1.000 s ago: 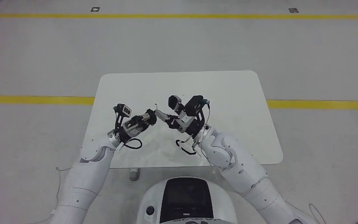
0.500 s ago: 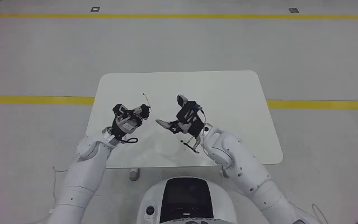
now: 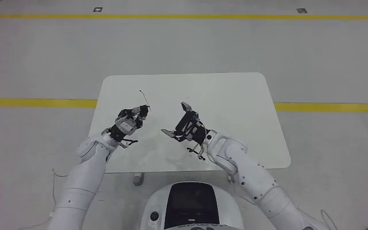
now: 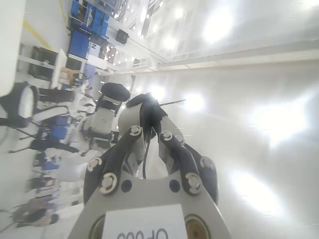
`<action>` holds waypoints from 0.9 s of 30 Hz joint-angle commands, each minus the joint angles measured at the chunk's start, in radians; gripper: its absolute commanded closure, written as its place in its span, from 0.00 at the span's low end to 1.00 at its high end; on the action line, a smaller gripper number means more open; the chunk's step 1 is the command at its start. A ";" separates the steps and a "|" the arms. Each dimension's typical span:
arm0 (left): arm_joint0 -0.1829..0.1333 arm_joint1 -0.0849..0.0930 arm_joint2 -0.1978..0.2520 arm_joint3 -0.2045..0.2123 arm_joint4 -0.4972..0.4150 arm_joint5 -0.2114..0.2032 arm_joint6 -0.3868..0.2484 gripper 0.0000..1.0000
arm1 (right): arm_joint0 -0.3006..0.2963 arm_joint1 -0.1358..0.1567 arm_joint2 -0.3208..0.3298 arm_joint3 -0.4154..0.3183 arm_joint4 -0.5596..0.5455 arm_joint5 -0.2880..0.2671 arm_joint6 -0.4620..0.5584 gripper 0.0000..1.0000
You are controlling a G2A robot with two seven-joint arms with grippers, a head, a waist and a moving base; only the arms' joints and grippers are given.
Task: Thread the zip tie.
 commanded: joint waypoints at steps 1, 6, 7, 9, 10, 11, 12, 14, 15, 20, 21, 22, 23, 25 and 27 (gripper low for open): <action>-0.002 0.001 -0.004 0.006 -0.056 0.072 -0.008 1.00 | 0.003 -0.002 -0.007 0.011 -0.010 0.009 -0.026 0.00; -0.005 0.007 0.015 0.002 -0.114 0.120 -0.027 1.00 | 0.009 -0.009 -0.024 0.037 -0.010 0.027 -0.079 0.00; -0.005 0.007 0.015 0.002 -0.114 0.120 -0.027 1.00 | 0.009 -0.009 -0.024 0.037 -0.010 0.027 -0.079 0.00; -0.005 0.007 0.015 0.002 -0.114 0.120 -0.027 1.00 | 0.009 -0.009 -0.024 0.037 -0.010 0.027 -0.079 0.00; -0.005 0.007 0.015 0.002 -0.114 0.120 -0.027 1.00 | 0.009 -0.009 -0.024 0.037 -0.010 0.027 -0.079 0.00; -0.004 0.006 0.017 0.002 -0.119 0.120 -0.023 1.00 | 0.008 -0.009 -0.024 0.037 -0.009 0.028 -0.079 0.00; -0.001 0.004 0.027 0.000 -0.145 0.120 -0.006 1.00 | 0.005 -0.009 -0.024 0.037 -0.014 0.034 -0.082 0.00; 0.004 0.004 0.046 0.000 -0.182 0.120 0.008 1.00 | 0.003 -0.010 -0.030 0.036 -0.026 0.043 -0.096 0.00; 0.008 0.003 0.059 0.001 -0.228 0.120 0.007 1.00 | 0.003 -0.011 -0.034 0.036 -0.034 0.050 -0.107 0.00; 0.007 0.026 0.148 -0.008 -0.402 0.120 0.036 1.00 | 0.010 -0.018 -0.054 0.047 -0.079 0.102 -0.161 0.00; 0.006 0.033 0.162 -0.010 -0.430 0.120 0.039 1.00 | 0.013 -0.019 -0.055 0.049 -0.084 0.107 -0.166 0.17; 0.006 0.039 0.178 -0.013 -0.444 0.120 0.040 1.00 | 0.015 -0.020 -0.057 0.052 -0.089 0.112 -0.169 0.33; 0.008 0.044 0.188 -0.012 -0.444 0.120 0.024 1.00 | 0.018 -0.022 -0.060 0.055 -0.095 0.115 -0.169 0.48; 0.008 0.048 0.195 -0.006 -0.444 0.120 0.011 1.00 | 0.023 -0.023 -0.063 0.059 -0.102 0.120 -0.170 0.54; 0.004 0.052 0.203 -0.002 -0.444 0.120 0.009 1.00 | 0.028 -0.025 -0.067 0.063 -0.113 0.126 -0.170 0.56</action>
